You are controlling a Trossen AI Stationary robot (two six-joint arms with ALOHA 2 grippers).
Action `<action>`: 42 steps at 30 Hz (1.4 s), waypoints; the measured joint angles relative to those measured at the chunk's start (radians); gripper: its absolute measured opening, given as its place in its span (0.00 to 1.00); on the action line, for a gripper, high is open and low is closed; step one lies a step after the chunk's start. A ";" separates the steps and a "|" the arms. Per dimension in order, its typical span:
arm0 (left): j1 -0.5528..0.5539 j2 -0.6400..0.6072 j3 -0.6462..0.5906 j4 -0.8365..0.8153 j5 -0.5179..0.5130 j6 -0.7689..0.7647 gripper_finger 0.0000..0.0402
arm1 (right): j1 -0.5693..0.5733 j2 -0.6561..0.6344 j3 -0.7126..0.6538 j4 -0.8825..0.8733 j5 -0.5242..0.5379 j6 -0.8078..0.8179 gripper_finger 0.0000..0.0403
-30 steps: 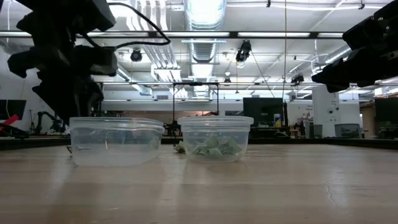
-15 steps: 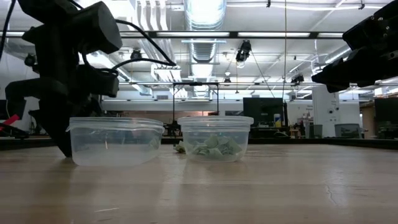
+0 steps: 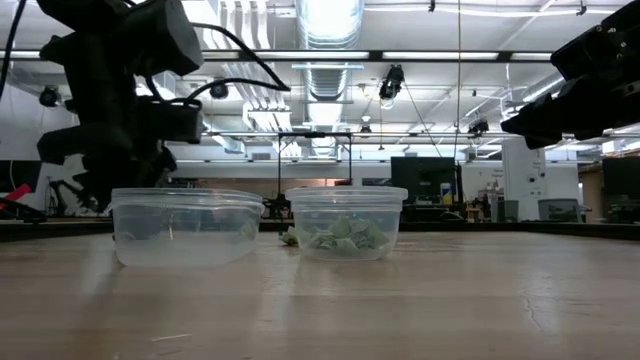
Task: Pick and place items into bin
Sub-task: Put the stevia packet into the left transparent bin
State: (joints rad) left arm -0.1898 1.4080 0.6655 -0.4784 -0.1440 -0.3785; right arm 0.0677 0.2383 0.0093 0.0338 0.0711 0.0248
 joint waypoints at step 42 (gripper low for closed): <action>-0.001 0.008 0.018 -0.008 -0.113 0.187 0.01 | 0.000 0.000 0.000 0.000 0.000 -0.001 0.17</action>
State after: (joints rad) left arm -0.1905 1.4155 0.6832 -0.4868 -0.2572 -0.1916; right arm 0.0677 0.2386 0.0097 0.0338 0.0713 0.0240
